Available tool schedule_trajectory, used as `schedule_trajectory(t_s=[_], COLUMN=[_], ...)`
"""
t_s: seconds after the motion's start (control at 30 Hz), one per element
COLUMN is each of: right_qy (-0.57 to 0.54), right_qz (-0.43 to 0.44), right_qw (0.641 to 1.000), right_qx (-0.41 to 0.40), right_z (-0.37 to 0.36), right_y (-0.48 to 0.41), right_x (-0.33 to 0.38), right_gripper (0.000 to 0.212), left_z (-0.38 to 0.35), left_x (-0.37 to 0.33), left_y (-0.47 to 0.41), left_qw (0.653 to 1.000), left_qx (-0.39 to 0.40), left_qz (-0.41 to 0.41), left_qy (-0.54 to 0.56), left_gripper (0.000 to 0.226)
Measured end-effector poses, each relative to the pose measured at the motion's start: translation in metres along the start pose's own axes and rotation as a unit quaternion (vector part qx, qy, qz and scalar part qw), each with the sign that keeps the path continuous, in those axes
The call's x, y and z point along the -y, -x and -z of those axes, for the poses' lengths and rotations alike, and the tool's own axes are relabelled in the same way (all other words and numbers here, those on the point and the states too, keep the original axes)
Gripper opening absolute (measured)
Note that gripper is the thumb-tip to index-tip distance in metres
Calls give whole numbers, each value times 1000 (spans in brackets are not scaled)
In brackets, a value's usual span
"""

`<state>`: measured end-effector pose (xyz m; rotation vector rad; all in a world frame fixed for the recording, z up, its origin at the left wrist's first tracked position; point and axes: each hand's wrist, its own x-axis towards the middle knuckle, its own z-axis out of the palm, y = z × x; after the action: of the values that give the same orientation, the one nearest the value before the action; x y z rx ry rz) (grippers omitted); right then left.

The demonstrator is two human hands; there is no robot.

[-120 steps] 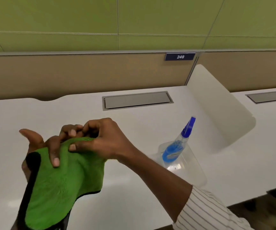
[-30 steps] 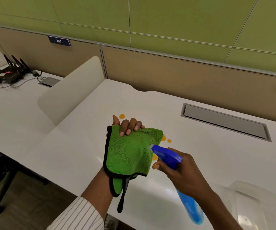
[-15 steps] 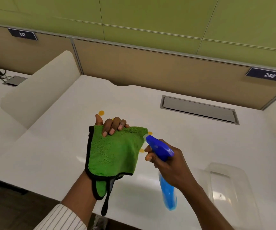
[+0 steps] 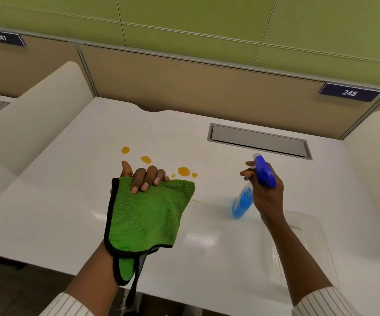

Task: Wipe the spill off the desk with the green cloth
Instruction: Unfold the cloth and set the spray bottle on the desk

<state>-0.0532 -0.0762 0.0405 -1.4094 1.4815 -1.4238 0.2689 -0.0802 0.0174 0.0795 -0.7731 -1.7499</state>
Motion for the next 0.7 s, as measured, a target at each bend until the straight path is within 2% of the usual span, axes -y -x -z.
schedule_trajectory(t_s=[0.07,0.2,0.5,0.53,0.6,0.7], right_qy=[3,3,43,51,86,114], right_qz=[-15,-45,-117,-119,-135,-167], right_qw=[1000,997,990,989,984,973], right_qx=[-21,-55,-70,-71,-78,-114], right_z=[6,14,6,7,5,0], right_y=[-6,-15,-13,-11,-1,29], right_x=[-5,-5,-10,-10,-4,2], right_gripper=[26,31,41,46,69,93], left_z=[-10,-21,-26,-26,-25,-25], left_x=[1,2,8,8,8,7], left_y=[16,18,24,25,27,29], left_qw=[998,997,994,994,993,993], left_qx=[48,11,41,45,47,35], left_qz=[13,22,12,14,16,17], left_qy=[47,79,98,101,107,108], left_gripper=[92,93,101,101,99,86])
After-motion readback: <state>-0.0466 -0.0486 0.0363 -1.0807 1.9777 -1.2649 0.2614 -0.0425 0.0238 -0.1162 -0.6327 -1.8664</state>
